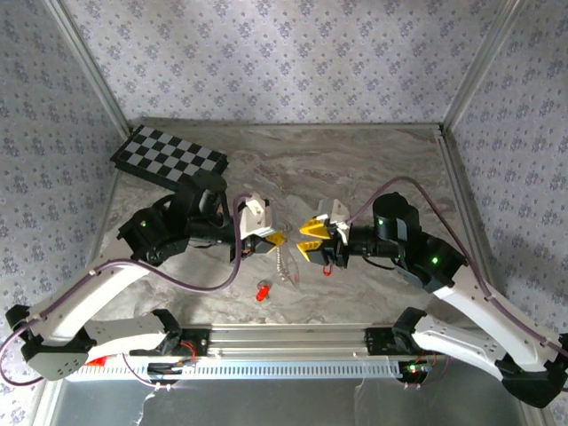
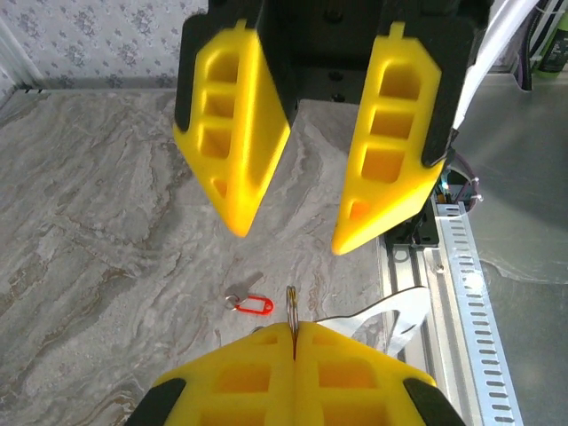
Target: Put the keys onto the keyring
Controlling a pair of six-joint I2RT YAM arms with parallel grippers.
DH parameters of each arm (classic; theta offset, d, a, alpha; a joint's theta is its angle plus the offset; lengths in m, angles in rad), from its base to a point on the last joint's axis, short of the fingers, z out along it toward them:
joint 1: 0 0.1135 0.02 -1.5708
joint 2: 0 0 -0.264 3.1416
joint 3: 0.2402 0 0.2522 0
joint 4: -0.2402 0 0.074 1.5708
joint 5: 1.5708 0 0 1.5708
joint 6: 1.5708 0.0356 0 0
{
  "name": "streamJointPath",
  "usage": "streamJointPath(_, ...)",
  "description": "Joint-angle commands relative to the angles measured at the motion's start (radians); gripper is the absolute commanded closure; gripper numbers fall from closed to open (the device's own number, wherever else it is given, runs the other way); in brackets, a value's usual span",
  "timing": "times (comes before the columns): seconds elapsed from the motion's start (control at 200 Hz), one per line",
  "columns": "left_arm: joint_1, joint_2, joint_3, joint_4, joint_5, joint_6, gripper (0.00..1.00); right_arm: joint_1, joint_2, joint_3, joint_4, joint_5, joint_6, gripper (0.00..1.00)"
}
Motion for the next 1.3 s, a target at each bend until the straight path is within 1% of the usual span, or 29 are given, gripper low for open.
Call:
streamJointPath(0.0, -0.010, 0.007, 0.046, -0.029, 0.000, 0.036, 1.00, 0.013, 0.008, 0.039, -0.005, 0.006, -0.027, 0.61)
streamJointPath(0.245, -0.017, 0.028, 0.050, -0.032, 0.009, 0.042, 1.00, 0.018, 0.042, 0.048, 0.013, -0.024, -0.038, 0.62)
streamJointPath(0.7, -0.026, 0.046, 0.044, -0.023, 0.016, 0.039, 1.00, 0.030, 0.068, 0.044, 0.014, -0.033, -0.046, 0.82)
streamJointPath(0.82, -0.027, 0.047, 0.041, -0.017, 0.014, 0.039, 1.00, 0.034, 0.072, 0.042, 0.016, -0.034, -0.047, 0.85)
streamJointPath(0.86, -0.027, 0.048, 0.039, -0.014, 0.014, 0.037, 1.00, 0.035, 0.074, 0.043, 0.018, -0.033, -0.048, 0.87)
streamJointPath(0.905, -0.027, 0.047, 0.038, -0.008, 0.014, 0.033, 1.00, 0.035, 0.077, 0.042, 0.015, -0.031, -0.050, 0.93)
streamJointPath(0.95, -0.028, 0.047, 0.035, -0.001, 0.015, 0.030, 1.00, 0.037, 0.078, 0.042, 0.012, -0.030, -0.052, 1.00)
streamJointPath(1.129, -0.030, 0.029, 0.013, 0.034, 0.020, 0.001, 1.00, 0.040, 0.066, 0.039, 0.009, -0.001, -0.059, 1.00)
streamJointPath(1.159, -0.029, 0.021, 0.003, 0.067, 0.021, -0.011, 0.97, 0.040, 0.060, 0.034, 0.016, 0.005, -0.059, 1.00)
streamJointPath(1.239, -0.029, -0.010, -0.047, 0.130, 0.014, -0.051, 0.84, 0.039, 0.036, 0.015, 0.064, 0.008, -0.037, 1.00)
streamJointPath(1.294, -0.024, -0.043, -0.100, 0.206, 0.007, -0.095, 0.78, 0.036, 0.019, -0.006, 0.113, 0.003, -0.007, 1.00)
